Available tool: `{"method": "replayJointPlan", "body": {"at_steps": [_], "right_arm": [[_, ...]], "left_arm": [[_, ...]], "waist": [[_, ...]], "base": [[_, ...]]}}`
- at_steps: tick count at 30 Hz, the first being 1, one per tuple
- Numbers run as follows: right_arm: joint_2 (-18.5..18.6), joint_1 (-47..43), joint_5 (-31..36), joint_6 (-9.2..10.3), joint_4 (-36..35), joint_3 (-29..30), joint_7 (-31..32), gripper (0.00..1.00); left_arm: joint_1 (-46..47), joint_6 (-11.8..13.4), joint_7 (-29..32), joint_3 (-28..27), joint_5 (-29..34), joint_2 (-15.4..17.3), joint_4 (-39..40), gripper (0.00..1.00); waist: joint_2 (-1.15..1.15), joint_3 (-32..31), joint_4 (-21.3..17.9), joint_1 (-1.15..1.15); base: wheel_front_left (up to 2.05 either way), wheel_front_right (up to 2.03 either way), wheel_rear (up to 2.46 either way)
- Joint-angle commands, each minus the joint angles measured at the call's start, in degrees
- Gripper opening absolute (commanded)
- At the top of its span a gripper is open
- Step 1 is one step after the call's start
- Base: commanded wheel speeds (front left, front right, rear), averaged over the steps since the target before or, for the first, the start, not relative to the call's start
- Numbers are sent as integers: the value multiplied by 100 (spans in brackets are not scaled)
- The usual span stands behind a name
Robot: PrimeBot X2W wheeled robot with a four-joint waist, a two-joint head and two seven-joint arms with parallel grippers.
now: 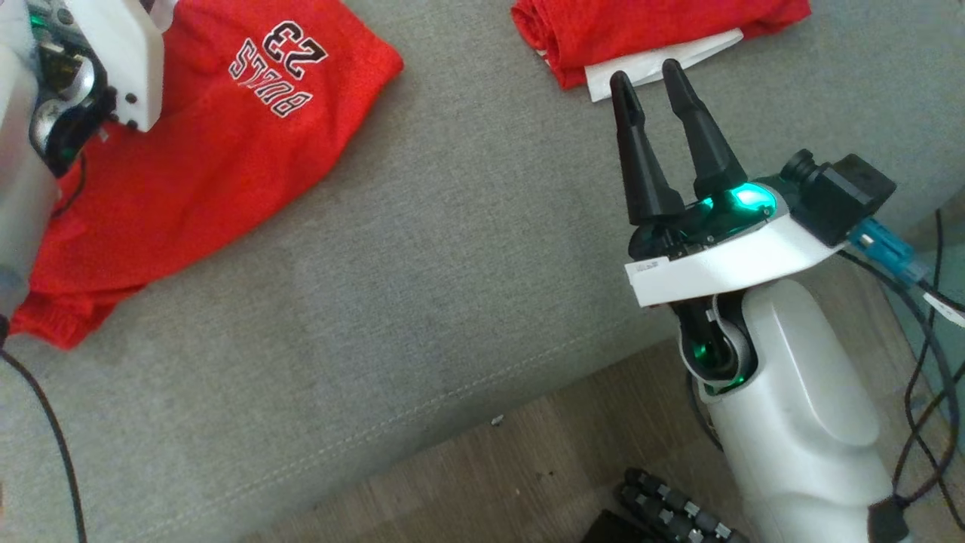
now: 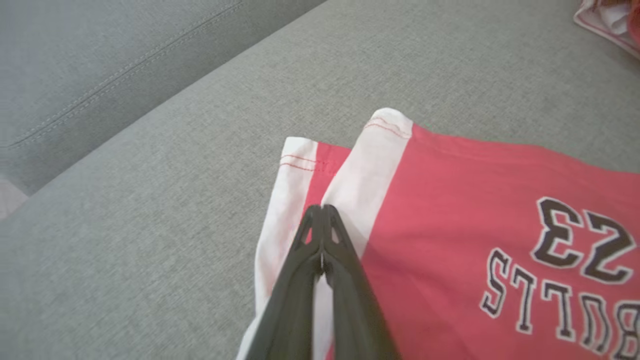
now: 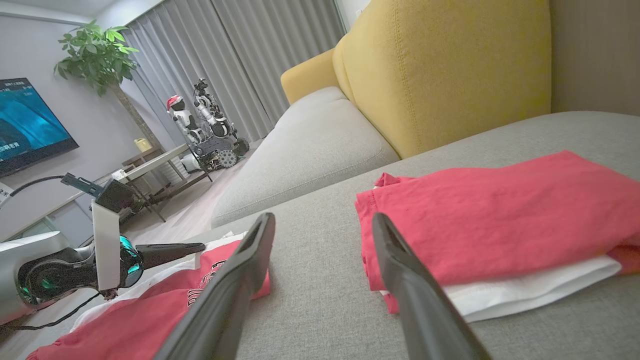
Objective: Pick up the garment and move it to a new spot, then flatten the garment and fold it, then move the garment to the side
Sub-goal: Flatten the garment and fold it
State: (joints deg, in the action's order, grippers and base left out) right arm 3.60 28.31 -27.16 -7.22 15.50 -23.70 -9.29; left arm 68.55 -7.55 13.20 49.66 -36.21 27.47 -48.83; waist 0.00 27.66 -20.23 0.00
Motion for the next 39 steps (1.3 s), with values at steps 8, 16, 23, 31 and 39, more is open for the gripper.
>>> {"method": "replayJointPlan", "body": {"at_steps": [8,16,23,31,39], "right_arm": [[-72,-6,105,-26,-124,-24,-1,100],[-72,-37,128,-26,-145,-51,42,100],[-72,-54,126,-26,-178,-76,61,100],[-72,-51,112,-26,-223,-89,85,100],[-72,-51,166,-26,-232,-16,118,100]], "left_arm": [[415,136,-281,-257,-32,194,-218,0],[517,471,-456,-275,48,227,-521,0],[556,656,-577,-180,177,244,-772,0],[535,634,-589,-54,219,146,-999,100],[533,668,-1061,-194,40,-94,-1011,100]], "waist": [[0,-135,111,0],[0,-175,128,0],[0,-161,102,0],[0,-114,123,0],[0,-196,386,0]], "base": [[0,0,0],[0,0,0],[0,0,0],[0,0,0],[0,0,0]]}}
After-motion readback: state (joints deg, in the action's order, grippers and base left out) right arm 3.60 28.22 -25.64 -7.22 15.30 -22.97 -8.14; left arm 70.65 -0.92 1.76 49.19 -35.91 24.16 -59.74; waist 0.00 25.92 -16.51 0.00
